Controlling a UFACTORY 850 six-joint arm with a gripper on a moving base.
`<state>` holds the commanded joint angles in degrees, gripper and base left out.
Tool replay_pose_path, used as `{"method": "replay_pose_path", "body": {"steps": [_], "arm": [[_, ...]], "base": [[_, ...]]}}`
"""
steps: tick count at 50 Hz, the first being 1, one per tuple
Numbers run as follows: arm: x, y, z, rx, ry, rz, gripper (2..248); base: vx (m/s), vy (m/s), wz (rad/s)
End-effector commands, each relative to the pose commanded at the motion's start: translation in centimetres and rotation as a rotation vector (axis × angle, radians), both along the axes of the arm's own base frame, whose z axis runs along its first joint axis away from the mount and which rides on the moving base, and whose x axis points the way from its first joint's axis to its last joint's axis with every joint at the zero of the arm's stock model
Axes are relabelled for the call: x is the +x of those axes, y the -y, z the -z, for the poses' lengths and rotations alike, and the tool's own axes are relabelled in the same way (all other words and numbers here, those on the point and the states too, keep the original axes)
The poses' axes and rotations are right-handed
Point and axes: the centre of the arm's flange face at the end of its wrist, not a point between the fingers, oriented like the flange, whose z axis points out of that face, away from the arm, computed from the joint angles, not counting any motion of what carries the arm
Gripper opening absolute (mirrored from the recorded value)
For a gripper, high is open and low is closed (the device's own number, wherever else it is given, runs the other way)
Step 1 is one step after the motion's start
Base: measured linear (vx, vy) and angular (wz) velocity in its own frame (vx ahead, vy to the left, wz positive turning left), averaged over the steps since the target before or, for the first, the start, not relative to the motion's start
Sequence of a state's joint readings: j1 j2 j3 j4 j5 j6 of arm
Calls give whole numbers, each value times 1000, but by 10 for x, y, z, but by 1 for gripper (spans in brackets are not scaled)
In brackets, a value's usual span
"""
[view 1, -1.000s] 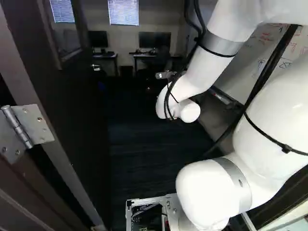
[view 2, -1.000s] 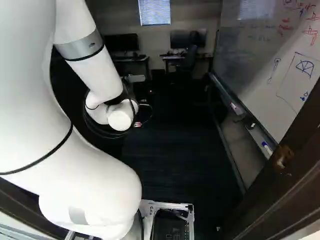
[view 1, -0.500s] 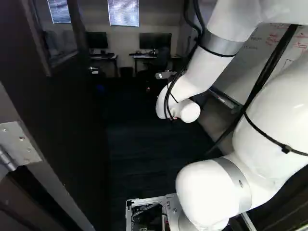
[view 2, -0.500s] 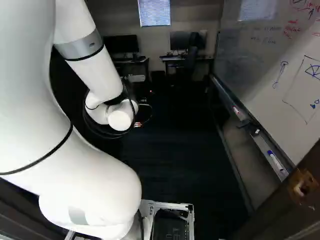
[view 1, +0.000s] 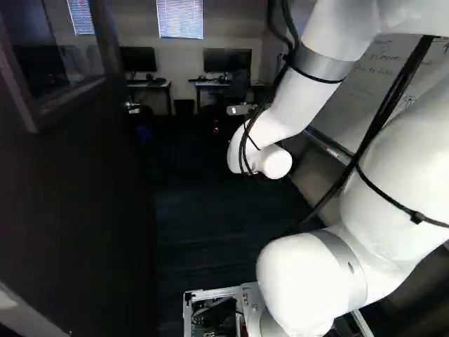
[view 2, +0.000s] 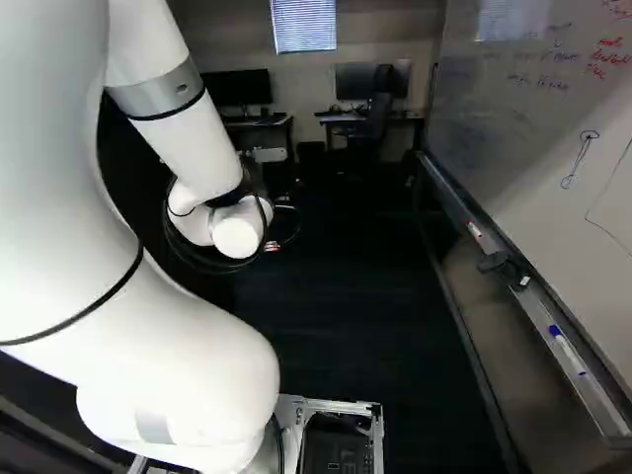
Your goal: Open the door and move inside
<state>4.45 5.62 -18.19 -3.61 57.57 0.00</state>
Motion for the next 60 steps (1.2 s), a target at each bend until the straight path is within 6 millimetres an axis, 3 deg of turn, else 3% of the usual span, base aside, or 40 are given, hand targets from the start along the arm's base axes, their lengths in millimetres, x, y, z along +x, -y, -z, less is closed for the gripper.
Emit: {"method": "replay_pose_path", "body": {"steps": [60], "arm": [[0, 0, 0, 0, 0, 0, 247]], "base": [[187, 6, 3]]}}
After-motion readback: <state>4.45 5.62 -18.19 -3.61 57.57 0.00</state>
